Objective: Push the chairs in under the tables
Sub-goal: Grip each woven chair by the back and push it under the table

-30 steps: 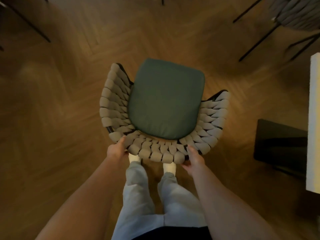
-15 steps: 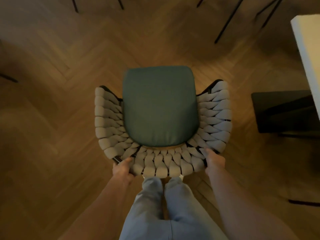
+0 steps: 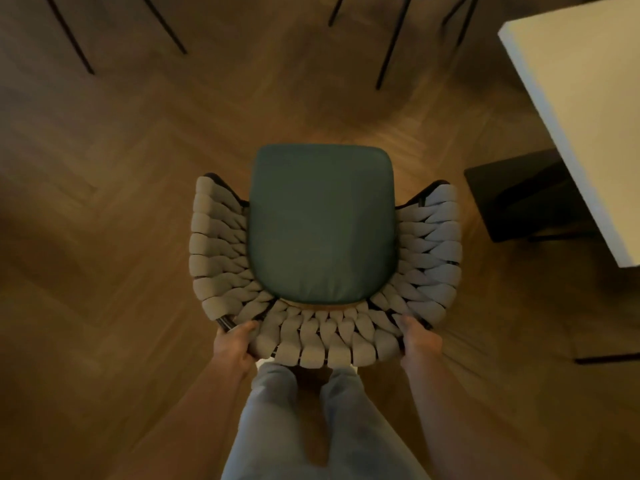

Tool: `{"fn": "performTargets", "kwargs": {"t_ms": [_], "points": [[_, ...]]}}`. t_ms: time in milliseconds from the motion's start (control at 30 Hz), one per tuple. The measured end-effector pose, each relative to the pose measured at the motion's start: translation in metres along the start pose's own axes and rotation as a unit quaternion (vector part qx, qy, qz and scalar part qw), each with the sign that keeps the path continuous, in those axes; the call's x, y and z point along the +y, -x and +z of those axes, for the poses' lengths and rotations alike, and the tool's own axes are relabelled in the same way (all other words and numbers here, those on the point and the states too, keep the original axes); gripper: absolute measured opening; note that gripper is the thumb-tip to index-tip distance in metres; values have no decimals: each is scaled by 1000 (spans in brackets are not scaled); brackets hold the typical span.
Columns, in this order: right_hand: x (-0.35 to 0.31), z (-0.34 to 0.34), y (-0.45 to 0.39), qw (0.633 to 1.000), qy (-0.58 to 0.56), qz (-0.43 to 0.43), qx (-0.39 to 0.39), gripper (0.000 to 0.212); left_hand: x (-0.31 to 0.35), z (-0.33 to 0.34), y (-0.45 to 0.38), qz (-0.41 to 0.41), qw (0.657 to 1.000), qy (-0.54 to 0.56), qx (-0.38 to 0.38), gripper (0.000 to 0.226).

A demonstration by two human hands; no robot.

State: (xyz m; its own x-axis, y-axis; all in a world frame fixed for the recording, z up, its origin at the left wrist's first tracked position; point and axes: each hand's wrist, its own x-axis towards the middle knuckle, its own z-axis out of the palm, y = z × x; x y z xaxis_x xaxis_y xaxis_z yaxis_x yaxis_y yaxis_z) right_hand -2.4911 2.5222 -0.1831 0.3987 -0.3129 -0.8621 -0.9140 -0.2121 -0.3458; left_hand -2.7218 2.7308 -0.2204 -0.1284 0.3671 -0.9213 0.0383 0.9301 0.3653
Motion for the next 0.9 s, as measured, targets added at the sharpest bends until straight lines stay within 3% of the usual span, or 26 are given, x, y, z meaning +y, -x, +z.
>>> {"fn": "performTargets", "kwargs": {"t_ms": [167, 400, 900], "points": [[12, 3, 9, 997, -55, 21, 39, 62, 23, 13, -10, 19, 997, -64, -31, 45], [51, 22, -1, 980, -171, 46, 89, 58, 63, 36, -23, 61, 980, -164, -91, 49], [39, 75, 29, 930, -317, 135, 133, 62, 162, 152, -50, 98, 911, -371, -151, 42]]}}
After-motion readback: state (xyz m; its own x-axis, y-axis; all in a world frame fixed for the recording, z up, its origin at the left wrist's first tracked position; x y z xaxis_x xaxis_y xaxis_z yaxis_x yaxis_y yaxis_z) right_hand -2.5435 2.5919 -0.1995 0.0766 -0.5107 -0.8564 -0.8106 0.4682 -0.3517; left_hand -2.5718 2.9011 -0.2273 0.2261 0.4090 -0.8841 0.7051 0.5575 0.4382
